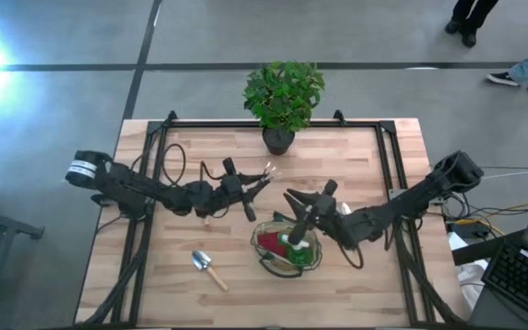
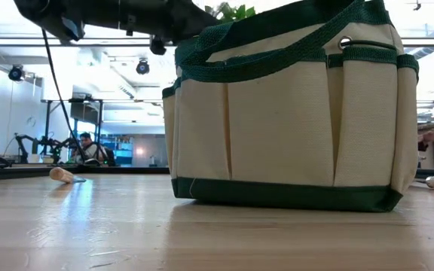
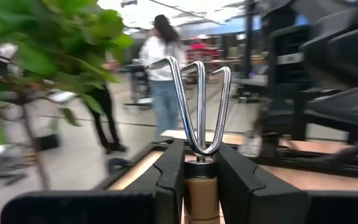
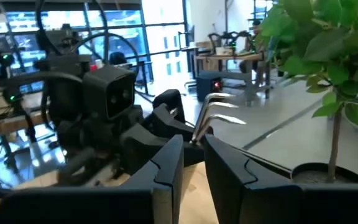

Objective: Pick & Place Garden tools in Gardening bag
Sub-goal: Put the left brown hand rake into the green gardening bag

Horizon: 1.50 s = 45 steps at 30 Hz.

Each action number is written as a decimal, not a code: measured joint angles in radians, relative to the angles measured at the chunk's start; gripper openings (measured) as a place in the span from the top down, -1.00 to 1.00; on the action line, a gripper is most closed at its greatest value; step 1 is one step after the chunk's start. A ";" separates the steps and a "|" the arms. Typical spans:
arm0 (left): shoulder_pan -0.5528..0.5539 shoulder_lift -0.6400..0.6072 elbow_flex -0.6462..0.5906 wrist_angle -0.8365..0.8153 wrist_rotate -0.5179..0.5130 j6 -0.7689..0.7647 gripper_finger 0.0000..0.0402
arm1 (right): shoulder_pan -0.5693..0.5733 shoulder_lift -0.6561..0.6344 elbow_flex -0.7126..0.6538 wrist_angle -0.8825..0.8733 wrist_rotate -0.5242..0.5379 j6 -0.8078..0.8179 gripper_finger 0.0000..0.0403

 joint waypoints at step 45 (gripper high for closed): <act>-0.009 0.028 0.040 0.061 0.075 0.111 0.67 | -0.161 0.071 0.069 -0.007 -0.125 0.121 0.39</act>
